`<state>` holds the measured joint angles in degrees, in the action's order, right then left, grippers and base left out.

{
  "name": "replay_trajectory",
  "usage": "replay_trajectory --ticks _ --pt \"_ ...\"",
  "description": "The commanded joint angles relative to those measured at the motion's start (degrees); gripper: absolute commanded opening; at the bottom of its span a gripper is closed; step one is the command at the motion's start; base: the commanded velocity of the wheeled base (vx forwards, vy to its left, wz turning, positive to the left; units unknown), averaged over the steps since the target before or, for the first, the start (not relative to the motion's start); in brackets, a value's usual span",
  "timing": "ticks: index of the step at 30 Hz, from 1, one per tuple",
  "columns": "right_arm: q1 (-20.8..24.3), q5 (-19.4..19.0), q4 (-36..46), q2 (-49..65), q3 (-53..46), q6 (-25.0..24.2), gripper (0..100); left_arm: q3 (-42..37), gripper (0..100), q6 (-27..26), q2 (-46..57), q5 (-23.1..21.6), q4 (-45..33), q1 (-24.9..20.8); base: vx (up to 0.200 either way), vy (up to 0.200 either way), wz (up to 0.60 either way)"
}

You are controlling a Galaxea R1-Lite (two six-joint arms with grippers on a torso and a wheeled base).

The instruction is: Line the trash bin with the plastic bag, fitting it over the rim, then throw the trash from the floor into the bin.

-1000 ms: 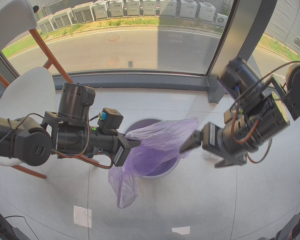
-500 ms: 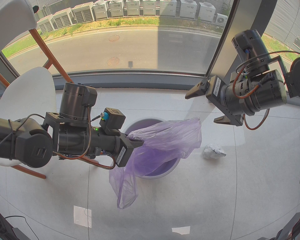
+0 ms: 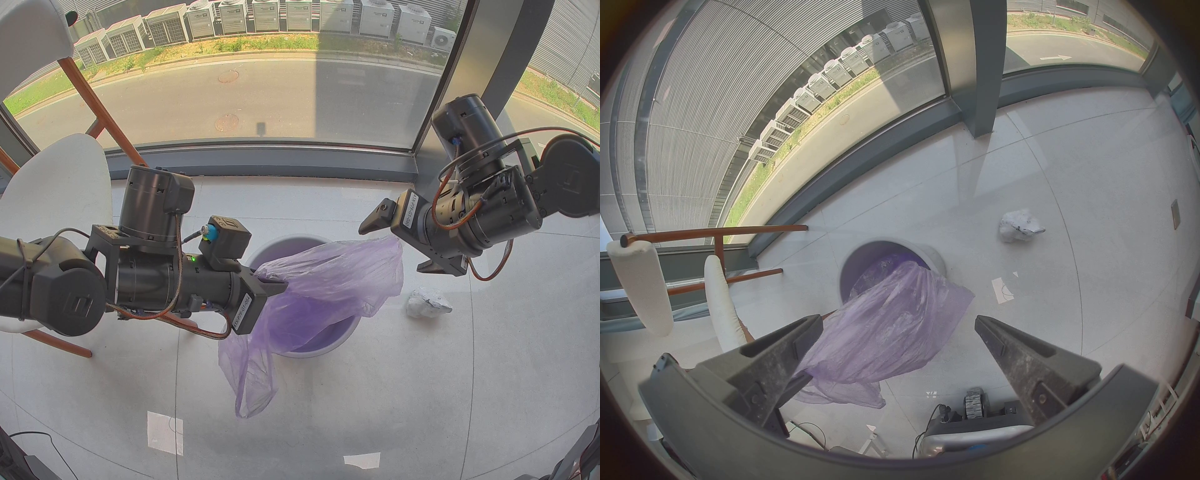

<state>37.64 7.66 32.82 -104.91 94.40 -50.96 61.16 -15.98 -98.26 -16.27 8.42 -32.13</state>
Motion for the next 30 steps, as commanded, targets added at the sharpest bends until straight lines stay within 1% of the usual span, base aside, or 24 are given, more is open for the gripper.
replay_trajectory --ticks 1,8,13,14,22,28,30 --pt "-0.03 -0.01 -0.03 -2.05 0.08 -0.02 100 0.01 0 -0.01 -0.09 0.01 0.10 -0.03 0.000 0.000 0.00" --pt "0.68 -0.01 0.14 -1.44 -1.50 -0.11 100 0.10 0 1.13 -0.09 0.10 0.28 -0.03 0.000 0.000 0.00" --pt "2.52 -0.10 0.14 -0.73 -4.84 -0.37 100 0.54 0 1.48 -1.50 0.28 1.60 0.05 0.000 0.000 0.00" --pt "2.96 -0.10 0.05 -0.47 -5.63 -0.37 0 0.54 0 1.48 -1.59 0.28 1.68 0.05 0.000 0.000 0.00" --pt "4.98 -0.01 -0.12 -0.64 -8.18 -0.28 0 0.36 0 1.57 -1.59 0.28 1.68 -0.03 0.000 0.000 0.00" --pt "4.81 -0.01 -0.65 -1.26 -7.66 0.16 0 0.01 0 1.83 -0.88 0.28 1.16 -0.03 0.000 0.000 0.00" --pt "4.28 0.08 -1.09 -1.26 -6.69 0.95 0 0.01 0 3.24 -0.53 0.72 1.33 -0.03 0.000 0.000 0.00"
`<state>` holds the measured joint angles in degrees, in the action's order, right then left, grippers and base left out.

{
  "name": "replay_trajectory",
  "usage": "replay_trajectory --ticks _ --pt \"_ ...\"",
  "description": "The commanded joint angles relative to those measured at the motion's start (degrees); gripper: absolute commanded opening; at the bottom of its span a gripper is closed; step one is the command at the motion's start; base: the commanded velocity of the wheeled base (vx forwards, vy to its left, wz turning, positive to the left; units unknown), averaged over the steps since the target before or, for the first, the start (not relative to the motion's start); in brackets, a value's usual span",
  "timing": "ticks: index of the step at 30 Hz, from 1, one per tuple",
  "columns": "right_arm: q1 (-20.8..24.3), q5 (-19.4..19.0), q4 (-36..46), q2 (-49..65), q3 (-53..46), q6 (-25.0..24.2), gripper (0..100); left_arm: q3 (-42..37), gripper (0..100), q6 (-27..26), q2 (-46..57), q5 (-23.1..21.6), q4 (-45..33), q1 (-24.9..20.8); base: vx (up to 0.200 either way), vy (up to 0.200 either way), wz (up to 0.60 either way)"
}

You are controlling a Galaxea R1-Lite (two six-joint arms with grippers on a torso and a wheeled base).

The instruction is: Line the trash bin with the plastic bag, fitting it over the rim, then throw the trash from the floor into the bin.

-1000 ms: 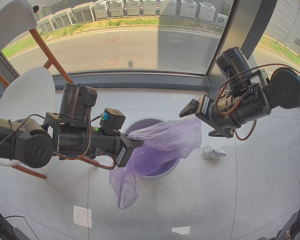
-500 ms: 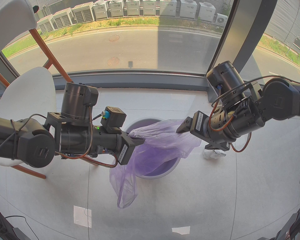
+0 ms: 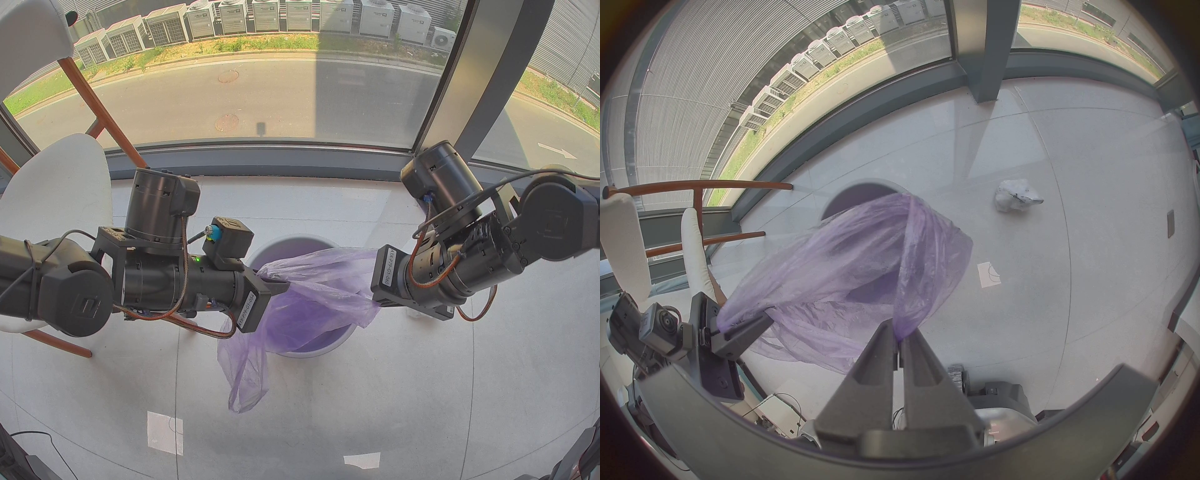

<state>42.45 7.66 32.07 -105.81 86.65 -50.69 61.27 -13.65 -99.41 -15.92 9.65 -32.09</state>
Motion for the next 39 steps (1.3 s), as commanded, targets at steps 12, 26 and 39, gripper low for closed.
replay_trajectory --ticks 12,26,39 --pt "-3.95 -0.01 -3.42 -0.53 1.24 12.81 0 0.08 100 10.84 3.00 1.68 0.01 0.01 0.000 0.000 0.00" --pt "-4.13 0.17 -10.63 2.81 -6.14 13.69 0 -6.78 100 14.97 7.39 4.58 -1.13 4.31 0.000 0.000 0.00" --pt "-5.71 0.08 -15.99 5.97 -12.47 13.86 0 -6.51 100 13.04 2.12 5.11 -0.51 7.12 0.000 0.000 0.00"
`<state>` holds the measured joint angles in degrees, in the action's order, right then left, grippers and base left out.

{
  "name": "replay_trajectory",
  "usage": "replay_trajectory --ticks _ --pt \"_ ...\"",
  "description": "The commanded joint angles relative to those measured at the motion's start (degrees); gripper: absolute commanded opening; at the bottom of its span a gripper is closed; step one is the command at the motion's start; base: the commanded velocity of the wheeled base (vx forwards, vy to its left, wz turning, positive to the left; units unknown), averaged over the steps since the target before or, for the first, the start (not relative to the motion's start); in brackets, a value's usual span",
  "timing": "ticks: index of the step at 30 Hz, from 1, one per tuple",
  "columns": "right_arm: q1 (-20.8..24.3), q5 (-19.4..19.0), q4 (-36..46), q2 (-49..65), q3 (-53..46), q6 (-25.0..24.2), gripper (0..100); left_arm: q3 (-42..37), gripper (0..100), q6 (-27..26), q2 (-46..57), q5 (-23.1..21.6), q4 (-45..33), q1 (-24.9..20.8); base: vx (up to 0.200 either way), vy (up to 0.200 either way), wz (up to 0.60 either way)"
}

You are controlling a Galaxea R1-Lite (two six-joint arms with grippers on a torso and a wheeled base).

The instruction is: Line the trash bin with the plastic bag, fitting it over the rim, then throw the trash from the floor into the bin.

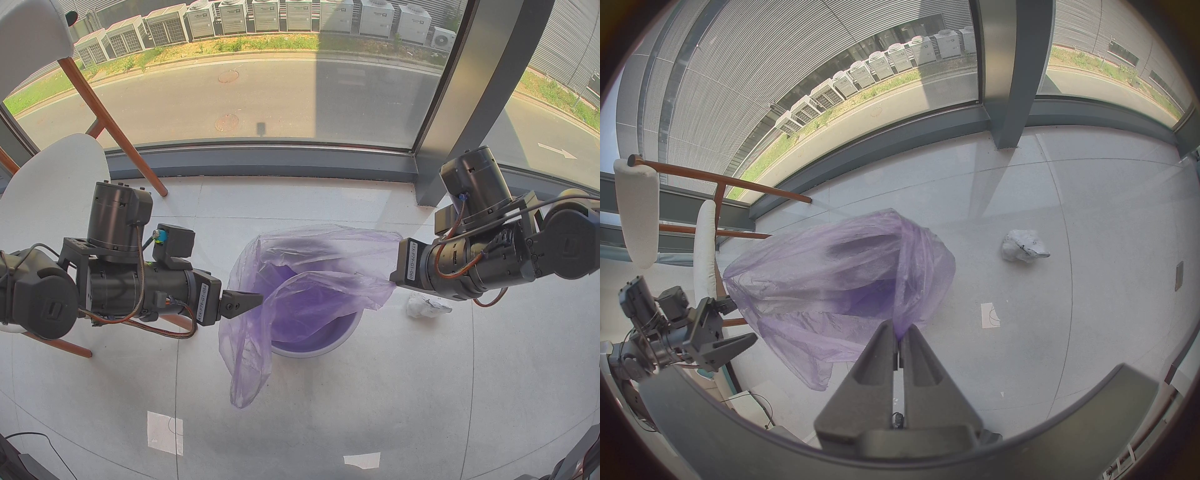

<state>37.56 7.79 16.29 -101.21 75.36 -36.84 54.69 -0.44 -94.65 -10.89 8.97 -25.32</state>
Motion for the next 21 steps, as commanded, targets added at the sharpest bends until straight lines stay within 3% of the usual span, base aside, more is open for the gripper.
replay_trajectory --ticks 1,6,7,11,14,21 --pt "-1.00 -0.06 -0.20 1.63 -1.36 0.01 0 0.33 100 -0.18 -3.35 0.08 0.26 0.45 0.000 0.000 0.00" --pt "-1.17 -0.06 -0.29 2.07 -1.97 0.45 0 1.12 100 -0.26 -5.64 -0.01 0.34 0.53 0.000 0.000 0.00" --pt "-1.08 -0.06 -0.29 2.07 -2.15 0.45 0 1.12 0 -0.35 -5.90 -0.01 0.43 0.53 0.000 0.000 0.00" --pt "-1.44 -0.23 -0.55 2.07 -2.94 2.04 0 2.18 0 -0.97 -6.16 -0.01 0.43 0.53 0.000 0.000 0.00" --pt "-3.63 -0.93 -1.08 1.89 -2.41 5.99 0 4.46 0 -0.97 -6.16 -0.36 0.70 0.45 0.000 0.000 0.00" --pt "-5.22 -3.48 -10.13 1.89 -6.19 10.82 0 5.43 0 -0.44 -5.90 -0.54 0.70 0.18 0.000 0.000 0.00"
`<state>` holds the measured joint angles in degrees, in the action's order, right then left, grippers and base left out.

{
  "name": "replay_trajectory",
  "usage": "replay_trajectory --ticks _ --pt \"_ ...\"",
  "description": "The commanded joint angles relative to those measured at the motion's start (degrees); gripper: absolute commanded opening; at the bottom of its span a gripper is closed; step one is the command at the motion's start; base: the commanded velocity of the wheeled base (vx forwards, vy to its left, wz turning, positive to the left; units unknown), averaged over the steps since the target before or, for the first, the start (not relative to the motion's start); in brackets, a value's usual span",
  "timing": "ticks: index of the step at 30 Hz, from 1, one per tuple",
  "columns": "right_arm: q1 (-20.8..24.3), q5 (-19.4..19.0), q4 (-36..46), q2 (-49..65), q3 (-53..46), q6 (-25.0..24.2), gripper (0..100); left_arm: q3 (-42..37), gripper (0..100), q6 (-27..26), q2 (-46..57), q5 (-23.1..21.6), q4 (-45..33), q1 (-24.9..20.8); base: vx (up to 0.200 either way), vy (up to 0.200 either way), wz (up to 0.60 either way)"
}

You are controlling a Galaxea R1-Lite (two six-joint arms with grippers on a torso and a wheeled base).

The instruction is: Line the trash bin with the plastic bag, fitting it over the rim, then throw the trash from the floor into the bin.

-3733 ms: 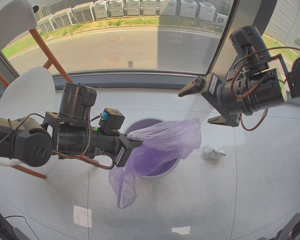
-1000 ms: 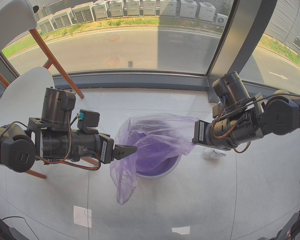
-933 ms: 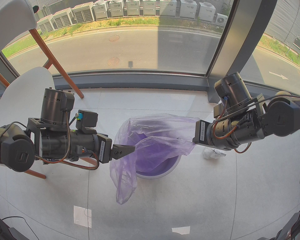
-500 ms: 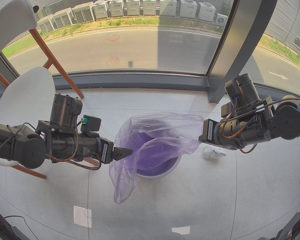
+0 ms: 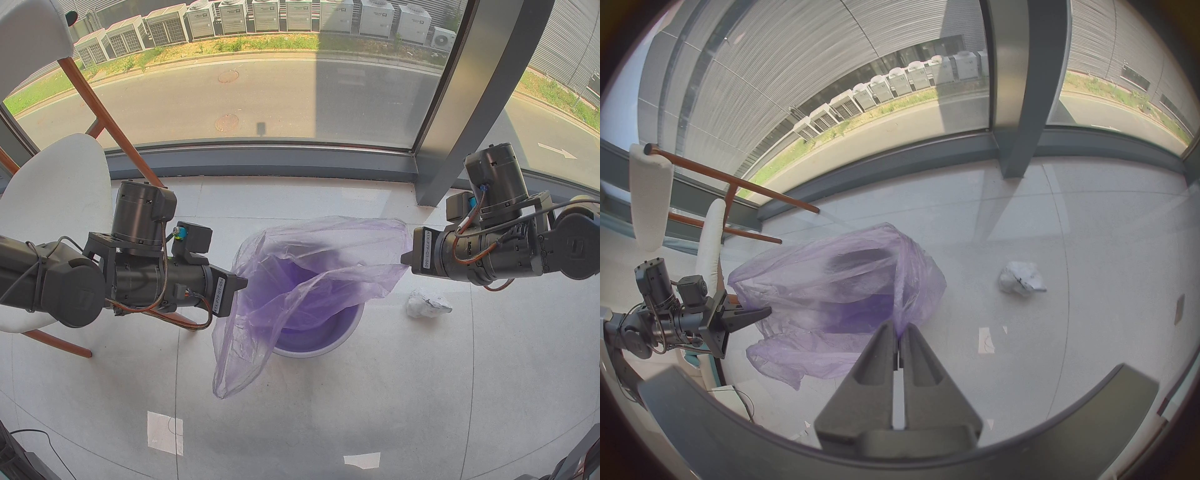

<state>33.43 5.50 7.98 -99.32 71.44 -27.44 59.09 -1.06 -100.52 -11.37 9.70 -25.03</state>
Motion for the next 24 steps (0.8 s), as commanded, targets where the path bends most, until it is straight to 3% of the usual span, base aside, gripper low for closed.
replay_trajectory --ticks 1,4,6,10,18,24 --pt "-1.52 -2.51 -3.06 0.44 -3.67 2.92 0 1.47 0 0.27 0.33 -0.14 -0.21 -0.02 0.000 0.000 0.00" --pt "-2.40 -5.85 -3.68 2.64 -6.84 5.73 0 1.03 0 0.45 1.47 -0.84 -0.91 0.15 0.000 0.000 0.00" --pt "-3.10 -10.07 -3.41 5.36 -10.00 9.07 0 0.85 0 0.45 2.44 -2.07 -2.06 0.15 0.000 0.000 0.00" --pt "-3.90 -16.31 -3.94 5.63 -10.79 11.27 0 6.83 0 0.36 0.33 -1.46 -3.46 1.65 0.000 0.000 0.00" --pt "-8.82 -17.10 -13.87 -3.52 -7.36 11.18 0 12.89 0 5.28 -6.00 -1.11 -3.11 2.79 0.000 0.000 0.00" --pt "-11.54 -19.82 -23.37 -9.93 -6.66 11.27 0 17.38 0 8.27 -10.92 0.48 -3.02 2.88 0.000 0.000 0.00"
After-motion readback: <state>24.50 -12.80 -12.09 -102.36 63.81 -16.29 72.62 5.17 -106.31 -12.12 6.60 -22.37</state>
